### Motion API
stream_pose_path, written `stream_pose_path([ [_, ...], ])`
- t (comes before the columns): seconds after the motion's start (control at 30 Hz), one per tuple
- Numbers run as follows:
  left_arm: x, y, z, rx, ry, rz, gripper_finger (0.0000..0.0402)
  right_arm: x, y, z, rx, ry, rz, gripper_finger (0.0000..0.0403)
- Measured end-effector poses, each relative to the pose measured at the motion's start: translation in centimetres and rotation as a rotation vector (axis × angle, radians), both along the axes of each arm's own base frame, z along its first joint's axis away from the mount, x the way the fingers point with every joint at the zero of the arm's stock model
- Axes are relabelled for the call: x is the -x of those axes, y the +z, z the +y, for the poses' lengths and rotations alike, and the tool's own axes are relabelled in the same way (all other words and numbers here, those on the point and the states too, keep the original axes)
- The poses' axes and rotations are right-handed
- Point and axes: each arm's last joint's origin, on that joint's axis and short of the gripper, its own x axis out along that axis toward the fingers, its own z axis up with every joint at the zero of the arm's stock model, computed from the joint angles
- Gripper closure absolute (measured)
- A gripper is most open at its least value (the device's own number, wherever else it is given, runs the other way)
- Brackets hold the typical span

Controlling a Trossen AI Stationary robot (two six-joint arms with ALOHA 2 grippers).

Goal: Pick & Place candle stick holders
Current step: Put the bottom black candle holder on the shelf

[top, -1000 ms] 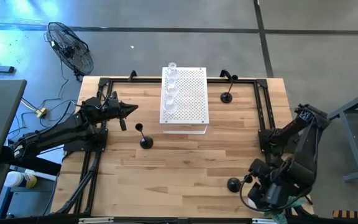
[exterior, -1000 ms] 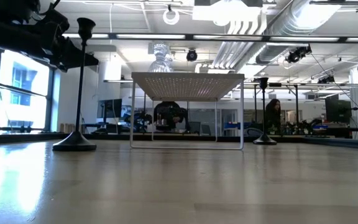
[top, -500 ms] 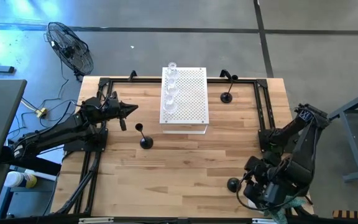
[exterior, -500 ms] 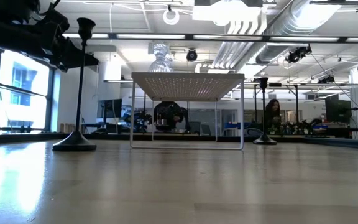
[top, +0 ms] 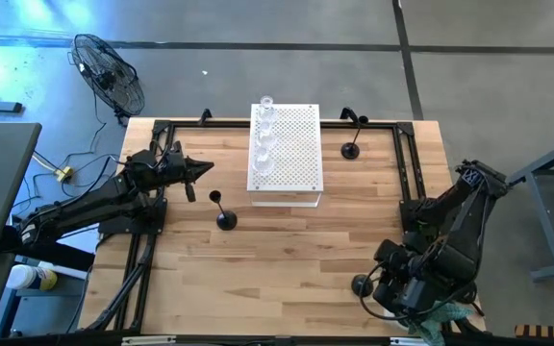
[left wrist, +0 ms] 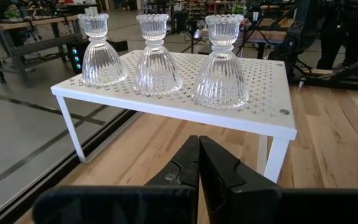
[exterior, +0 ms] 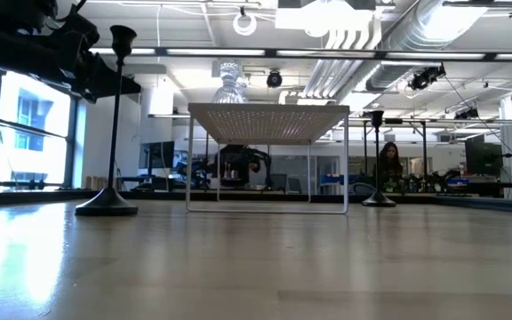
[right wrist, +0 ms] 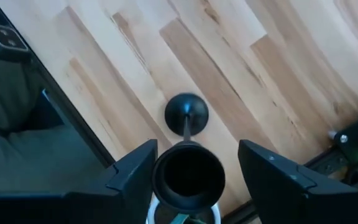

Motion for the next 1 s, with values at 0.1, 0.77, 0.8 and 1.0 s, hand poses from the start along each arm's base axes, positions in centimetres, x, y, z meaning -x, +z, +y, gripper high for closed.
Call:
stream_pose_path([
  [0.1, 0.0, 0.0, 0.0, 0.000, 0.000, 0.000, 0.0401, 0.0, 0.0, 0.0, -0.011, 0.003, 0.014, 0.0203],
  [0.77, 0.0, 0.0, 0.0, 0.000, 0.000, 0.000, 0.0401, -0.8, 1.2, -1.7, -0.060, 0.059, -0.035, 0.0255],
  [0.8, 0.0, 0.0, 0.0, 0.000, 0.000, 0.000, 0.0401, -0.9, 1.3, -1.8, -0.060, 0.067, -0.040, 0.0255],
  [1.0, 0.0, 0.0, 0.0, 0.000, 0.000, 0.000, 0.0401, -2.0, 2.2, -3.3, -0.073, 0.117, -0.104, 0.0254],
])
